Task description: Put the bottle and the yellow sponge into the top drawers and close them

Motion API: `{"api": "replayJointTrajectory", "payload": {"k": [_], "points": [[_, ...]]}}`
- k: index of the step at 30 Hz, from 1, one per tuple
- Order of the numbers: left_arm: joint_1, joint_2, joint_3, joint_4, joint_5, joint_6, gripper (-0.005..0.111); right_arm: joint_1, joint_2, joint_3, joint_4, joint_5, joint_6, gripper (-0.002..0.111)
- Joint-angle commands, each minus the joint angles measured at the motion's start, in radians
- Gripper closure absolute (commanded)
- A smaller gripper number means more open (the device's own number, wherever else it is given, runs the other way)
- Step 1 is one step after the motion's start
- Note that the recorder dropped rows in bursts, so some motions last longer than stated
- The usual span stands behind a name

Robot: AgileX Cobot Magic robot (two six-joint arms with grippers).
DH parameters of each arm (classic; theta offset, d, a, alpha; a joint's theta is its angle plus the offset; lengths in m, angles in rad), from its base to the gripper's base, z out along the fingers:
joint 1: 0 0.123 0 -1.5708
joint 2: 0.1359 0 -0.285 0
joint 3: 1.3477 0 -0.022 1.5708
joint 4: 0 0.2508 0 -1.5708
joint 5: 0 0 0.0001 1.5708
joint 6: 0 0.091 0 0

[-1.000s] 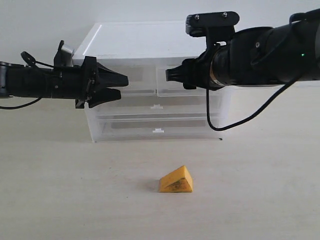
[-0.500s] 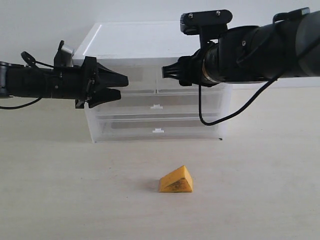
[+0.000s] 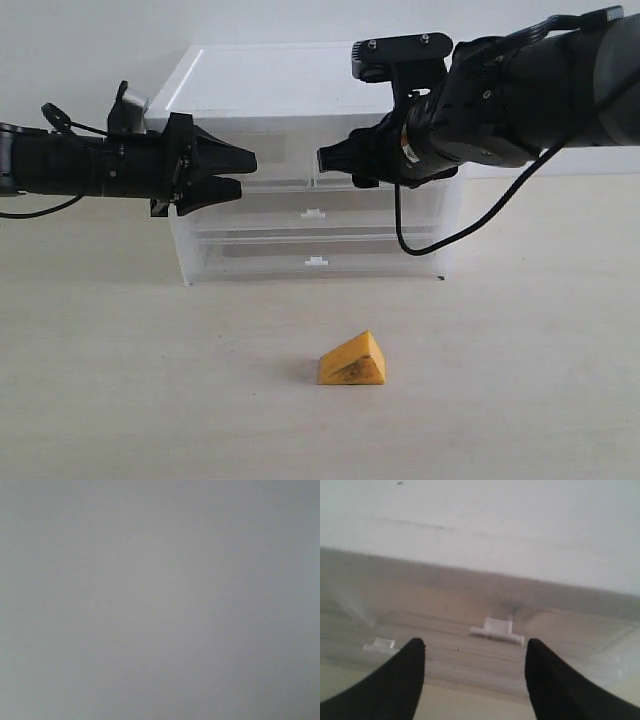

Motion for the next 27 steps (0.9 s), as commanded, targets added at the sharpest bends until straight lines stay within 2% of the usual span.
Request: {"api": "replayJointTrajectory", "payload": {"k": [1,4,6,9,12,14,16,27], "points": [[0.013,0.014,-0.005,0.039,-0.164,0.043,0.049,0.007,-0.007,0.01,0.065,-0.033,-0.085,0.054],[0.02,0.014,-0.005,0.022,-0.145,0.009,0.049,0.025,-0.007,0.01,0.069,-0.022,-0.103,0.054],[0.042,0.014,-0.005,-0.028,-0.072,0.009,0.057,0.027,-0.007,0.01,0.081,-0.025,-0.111,0.054],[0.085,0.014,-0.005,-0.11,0.056,0.005,0.075,0.04,-0.007,0.01,0.092,-0.034,-0.129,0.055],[0.095,0.014,-0.005,-0.118,0.091,0.005,0.072,0.042,-0.007,0.01,0.092,-0.034,-0.151,0.055],[0.095,0.014,-0.005,-0.154,0.123,0.002,0.062,0.042,-0.007,0.01,0.092,-0.01,-0.158,0.055],[0.095,0.014,-0.005,-0.175,0.123,-0.014,0.059,0.042,-0.007,0.01,0.092,-0.003,-0.158,0.055],[0.093,0.014,-0.005,-0.178,0.135,-0.023,0.07,0.042,-0.007,0.01,0.081,-0.041,-0.158,0.055]]}}
